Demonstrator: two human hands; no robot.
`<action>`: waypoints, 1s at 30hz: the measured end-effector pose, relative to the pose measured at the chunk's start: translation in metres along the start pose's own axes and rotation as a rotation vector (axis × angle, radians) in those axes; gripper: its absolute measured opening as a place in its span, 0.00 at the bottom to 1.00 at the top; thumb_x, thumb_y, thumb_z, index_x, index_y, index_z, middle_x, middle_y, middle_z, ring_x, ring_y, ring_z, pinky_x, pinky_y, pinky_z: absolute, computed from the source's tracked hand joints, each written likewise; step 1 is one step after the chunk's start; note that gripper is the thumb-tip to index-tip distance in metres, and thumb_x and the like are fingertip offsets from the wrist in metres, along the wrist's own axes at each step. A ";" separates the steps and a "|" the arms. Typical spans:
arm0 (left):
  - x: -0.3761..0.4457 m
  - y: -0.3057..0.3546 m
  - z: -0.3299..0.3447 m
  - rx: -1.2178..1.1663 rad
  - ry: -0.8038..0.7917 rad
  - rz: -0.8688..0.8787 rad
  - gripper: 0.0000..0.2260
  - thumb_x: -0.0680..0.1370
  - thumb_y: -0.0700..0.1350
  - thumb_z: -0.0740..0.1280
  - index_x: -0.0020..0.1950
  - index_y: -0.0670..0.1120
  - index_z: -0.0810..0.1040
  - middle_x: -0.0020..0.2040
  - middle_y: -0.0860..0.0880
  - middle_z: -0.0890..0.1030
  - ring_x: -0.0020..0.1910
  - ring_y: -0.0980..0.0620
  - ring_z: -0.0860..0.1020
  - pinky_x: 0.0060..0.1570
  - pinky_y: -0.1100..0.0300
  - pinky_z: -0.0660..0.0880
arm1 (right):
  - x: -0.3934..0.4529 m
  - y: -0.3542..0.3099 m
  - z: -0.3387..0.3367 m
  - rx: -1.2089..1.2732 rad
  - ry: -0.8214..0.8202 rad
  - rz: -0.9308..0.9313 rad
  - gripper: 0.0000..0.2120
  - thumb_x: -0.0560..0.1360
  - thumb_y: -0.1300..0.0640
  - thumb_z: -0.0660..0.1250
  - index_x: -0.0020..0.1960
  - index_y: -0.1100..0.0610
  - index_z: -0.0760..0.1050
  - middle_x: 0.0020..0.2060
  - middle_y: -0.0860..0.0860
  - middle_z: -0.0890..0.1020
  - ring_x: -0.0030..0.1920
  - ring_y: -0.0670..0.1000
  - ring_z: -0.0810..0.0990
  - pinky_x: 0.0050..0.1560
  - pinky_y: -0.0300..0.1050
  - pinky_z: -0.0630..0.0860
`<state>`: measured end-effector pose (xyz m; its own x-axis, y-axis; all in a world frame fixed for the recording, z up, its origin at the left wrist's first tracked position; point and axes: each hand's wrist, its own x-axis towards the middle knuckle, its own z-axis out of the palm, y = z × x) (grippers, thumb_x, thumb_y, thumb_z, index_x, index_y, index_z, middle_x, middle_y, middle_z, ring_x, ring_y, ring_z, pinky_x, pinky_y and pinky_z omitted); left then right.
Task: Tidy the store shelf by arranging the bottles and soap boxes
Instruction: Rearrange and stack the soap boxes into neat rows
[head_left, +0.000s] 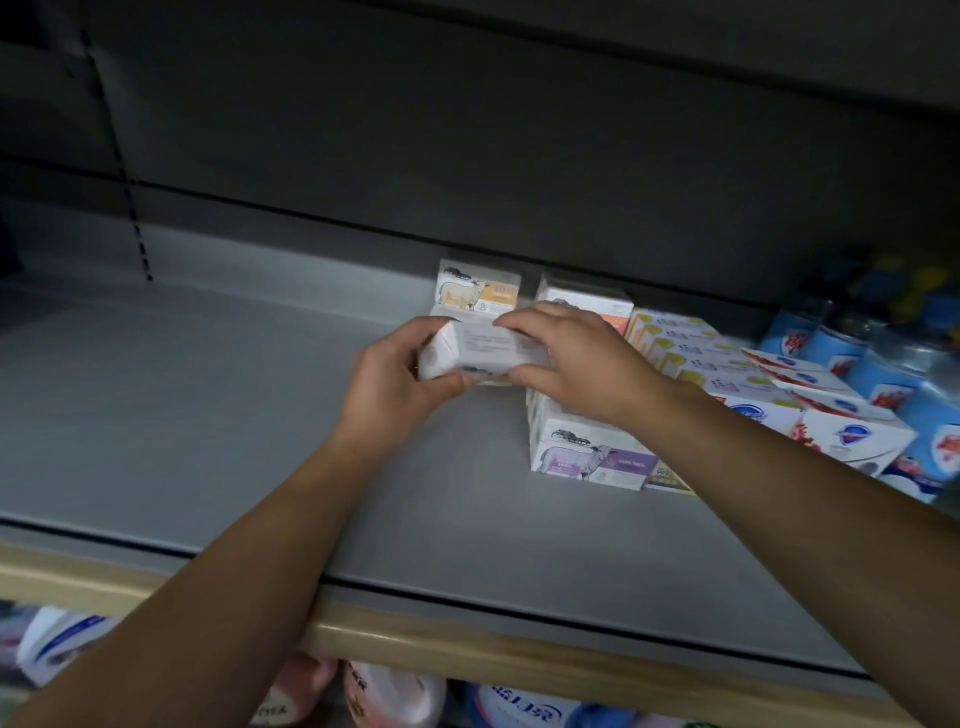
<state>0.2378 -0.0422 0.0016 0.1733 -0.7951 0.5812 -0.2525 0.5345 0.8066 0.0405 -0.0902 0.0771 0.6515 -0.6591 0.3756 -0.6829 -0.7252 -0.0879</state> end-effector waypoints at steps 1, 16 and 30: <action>-0.001 -0.001 0.000 0.031 0.000 0.039 0.22 0.67 0.35 0.78 0.56 0.51 0.80 0.52 0.52 0.84 0.52 0.50 0.82 0.55 0.48 0.79 | -0.002 0.002 0.002 -0.027 0.012 -0.016 0.26 0.73 0.52 0.73 0.69 0.50 0.72 0.62 0.48 0.77 0.62 0.51 0.73 0.62 0.43 0.67; -0.007 0.000 0.012 -0.014 -0.008 0.068 0.21 0.66 0.51 0.76 0.58 0.60 0.79 0.53 0.56 0.84 0.51 0.54 0.83 0.52 0.55 0.80 | -0.017 0.000 -0.011 -0.170 0.065 -0.095 0.24 0.75 0.47 0.70 0.69 0.51 0.70 0.61 0.48 0.76 0.61 0.52 0.73 0.59 0.48 0.70; -0.006 -0.028 0.010 1.050 -0.424 -0.236 0.30 0.73 0.71 0.54 0.68 0.58 0.73 0.70 0.55 0.73 0.71 0.52 0.67 0.71 0.54 0.59 | 0.026 0.070 -0.038 -0.381 -0.049 0.425 0.12 0.78 0.54 0.62 0.60 0.53 0.76 0.54 0.56 0.80 0.52 0.60 0.79 0.49 0.49 0.76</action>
<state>0.2342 -0.0550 -0.0260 0.0387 -0.9820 0.1849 -0.9575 0.0165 0.2879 -0.0027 -0.1507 0.1154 0.3021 -0.8920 0.3364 -0.9532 -0.2775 0.1201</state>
